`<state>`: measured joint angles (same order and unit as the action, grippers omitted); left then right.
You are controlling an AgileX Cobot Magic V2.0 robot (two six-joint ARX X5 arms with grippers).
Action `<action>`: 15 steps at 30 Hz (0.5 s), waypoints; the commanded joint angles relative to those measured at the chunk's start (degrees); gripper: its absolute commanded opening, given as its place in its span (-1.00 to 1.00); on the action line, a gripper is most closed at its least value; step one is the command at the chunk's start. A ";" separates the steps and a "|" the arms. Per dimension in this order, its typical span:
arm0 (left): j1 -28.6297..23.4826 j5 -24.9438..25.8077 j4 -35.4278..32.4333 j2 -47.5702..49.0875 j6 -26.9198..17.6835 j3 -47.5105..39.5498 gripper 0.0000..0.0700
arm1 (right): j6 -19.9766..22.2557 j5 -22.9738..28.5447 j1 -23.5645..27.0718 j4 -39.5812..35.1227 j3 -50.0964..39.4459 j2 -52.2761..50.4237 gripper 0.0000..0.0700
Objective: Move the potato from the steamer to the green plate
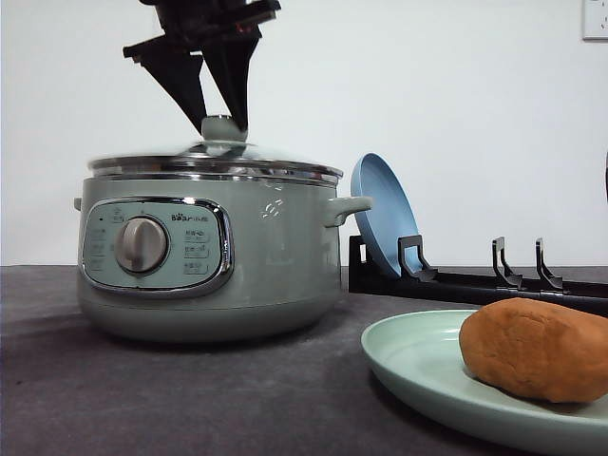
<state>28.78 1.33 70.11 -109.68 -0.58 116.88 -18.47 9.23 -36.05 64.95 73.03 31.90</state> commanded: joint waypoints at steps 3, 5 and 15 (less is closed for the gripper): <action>0.43 -2.52 -0.46 -2.26 -0.82 1.66 -0.97 | -0.64 0.33 -0.50 -0.60 0.85 0.17 0.87; 0.43 -2.92 -0.49 -2.33 -0.96 1.66 -0.97 | -0.64 0.33 -0.50 -0.60 0.85 0.17 0.87; 0.09 -3.14 -0.44 -2.27 -1.40 1.66 -0.97 | -0.64 0.33 -0.51 -0.64 0.85 0.17 0.87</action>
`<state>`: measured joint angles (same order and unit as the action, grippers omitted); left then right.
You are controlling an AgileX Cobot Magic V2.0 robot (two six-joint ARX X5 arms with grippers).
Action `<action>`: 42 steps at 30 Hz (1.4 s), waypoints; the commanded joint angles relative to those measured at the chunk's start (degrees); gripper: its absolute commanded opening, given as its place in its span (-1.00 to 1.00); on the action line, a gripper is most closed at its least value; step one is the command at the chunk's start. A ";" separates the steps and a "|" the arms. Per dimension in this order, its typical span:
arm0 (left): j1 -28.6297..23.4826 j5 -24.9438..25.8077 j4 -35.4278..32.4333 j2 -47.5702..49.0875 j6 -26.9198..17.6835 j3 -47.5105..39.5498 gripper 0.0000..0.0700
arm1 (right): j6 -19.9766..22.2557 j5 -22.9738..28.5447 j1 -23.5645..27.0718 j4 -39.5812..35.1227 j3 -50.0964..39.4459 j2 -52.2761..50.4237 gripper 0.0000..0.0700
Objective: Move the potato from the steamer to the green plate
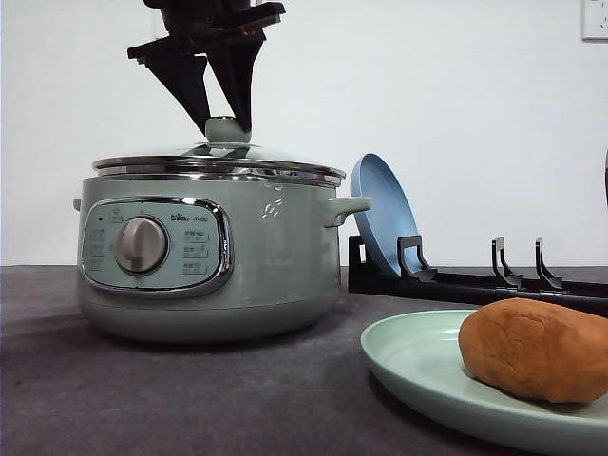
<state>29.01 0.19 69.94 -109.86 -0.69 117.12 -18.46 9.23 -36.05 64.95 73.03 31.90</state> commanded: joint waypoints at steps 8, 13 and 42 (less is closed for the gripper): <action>-0.80 -1.99 -0.32 -0.48 -1.29 1.44 -0.97 | -0.67 0.33 -0.52 -0.67 0.85 0.17 0.87; -1.52 -1.97 -0.31 0.89 -1.37 1.44 -0.97 | -0.70 0.28 -0.51 -1.39 0.85 0.17 0.87; -1.52 2.86 -0.92 1.57 -1.33 1.42 -0.97 | -0.87 0.26 -0.52 -1.88 0.85 0.17 0.87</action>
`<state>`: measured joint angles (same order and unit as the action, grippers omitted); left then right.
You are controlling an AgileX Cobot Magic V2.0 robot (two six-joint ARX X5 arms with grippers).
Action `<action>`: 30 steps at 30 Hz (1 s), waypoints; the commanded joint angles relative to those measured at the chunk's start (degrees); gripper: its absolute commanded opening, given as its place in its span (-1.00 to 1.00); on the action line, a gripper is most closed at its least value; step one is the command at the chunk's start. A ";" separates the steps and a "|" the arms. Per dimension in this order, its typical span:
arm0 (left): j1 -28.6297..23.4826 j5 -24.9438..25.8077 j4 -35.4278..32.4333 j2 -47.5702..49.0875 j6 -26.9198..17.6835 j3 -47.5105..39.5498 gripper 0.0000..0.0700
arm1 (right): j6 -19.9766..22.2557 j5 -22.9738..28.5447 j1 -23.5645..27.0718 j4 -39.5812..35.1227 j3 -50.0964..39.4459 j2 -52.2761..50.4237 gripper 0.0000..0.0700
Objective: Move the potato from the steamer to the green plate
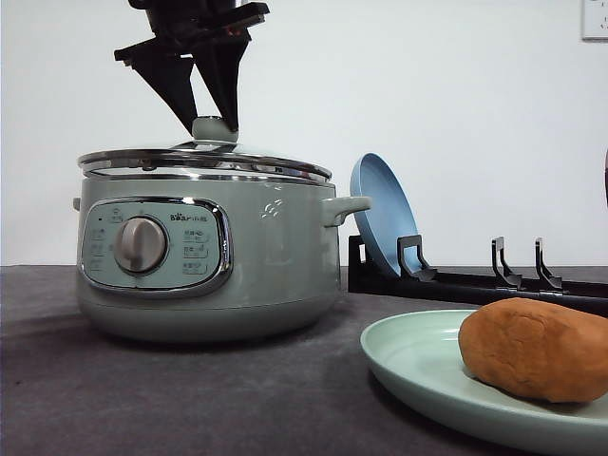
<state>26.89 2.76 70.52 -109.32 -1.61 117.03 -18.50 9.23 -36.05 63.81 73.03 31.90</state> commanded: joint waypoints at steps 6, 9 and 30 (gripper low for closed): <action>1.07 0.25 -2.77 0.82 -0.35 1.51 -0.97 | -0.83 0.24 -0.52 -0.73 0.85 0.17 0.87; 1.21 0.21 -2.93 0.67 -0.39 1.51 -0.97 | -0.94 0.22 -0.52 -0.70 0.85 0.17 0.87; 1.29 -1.36 -0.71 0.51 -0.77 1.51 -0.97 | -1.68 -0.20 -0.52 -0.28 0.85 0.17 0.87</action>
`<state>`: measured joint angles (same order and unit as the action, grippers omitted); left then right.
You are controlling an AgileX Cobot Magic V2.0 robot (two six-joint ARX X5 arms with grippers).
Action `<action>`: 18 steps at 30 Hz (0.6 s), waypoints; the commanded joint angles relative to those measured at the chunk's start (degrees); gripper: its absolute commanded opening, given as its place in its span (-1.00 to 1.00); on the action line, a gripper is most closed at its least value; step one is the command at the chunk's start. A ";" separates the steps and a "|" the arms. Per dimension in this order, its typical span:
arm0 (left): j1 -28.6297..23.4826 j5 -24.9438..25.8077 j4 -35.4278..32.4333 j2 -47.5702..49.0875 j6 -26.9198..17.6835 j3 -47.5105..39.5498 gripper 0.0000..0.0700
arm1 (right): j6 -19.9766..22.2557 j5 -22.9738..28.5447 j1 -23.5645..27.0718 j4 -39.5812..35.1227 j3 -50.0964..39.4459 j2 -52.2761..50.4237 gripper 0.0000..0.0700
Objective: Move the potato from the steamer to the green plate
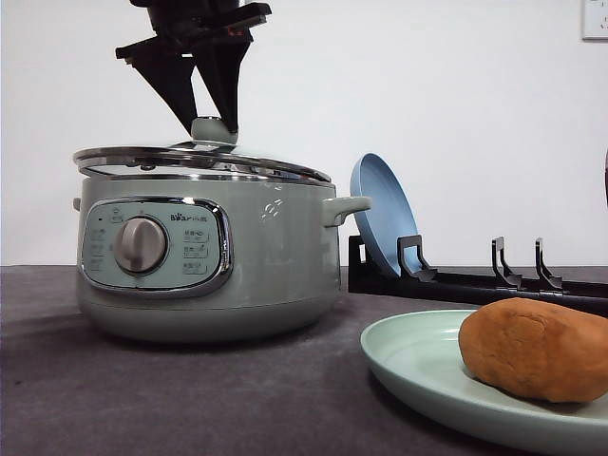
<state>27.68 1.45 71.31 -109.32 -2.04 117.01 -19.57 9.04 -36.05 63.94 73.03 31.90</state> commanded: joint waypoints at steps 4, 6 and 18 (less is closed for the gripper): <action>0.52 -0.02 -2.27 0.47 -0.33 1.53 -0.98 | -0.61 0.00 -0.52 -0.43 0.85 0.17 0.87; 0.52 -0.02 -2.27 0.32 -0.33 1.53 -0.97 | -0.61 0.00 -0.52 -0.42 0.85 0.17 0.87; 1.66 0.00 -1.85 -1.73 -0.30 1.53 -0.97 | -0.58 0.02 -0.52 -0.42 0.85 0.17 0.87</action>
<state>28.41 1.23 70.46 -109.89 -2.04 117.01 -19.59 9.04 -36.05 63.99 73.03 31.90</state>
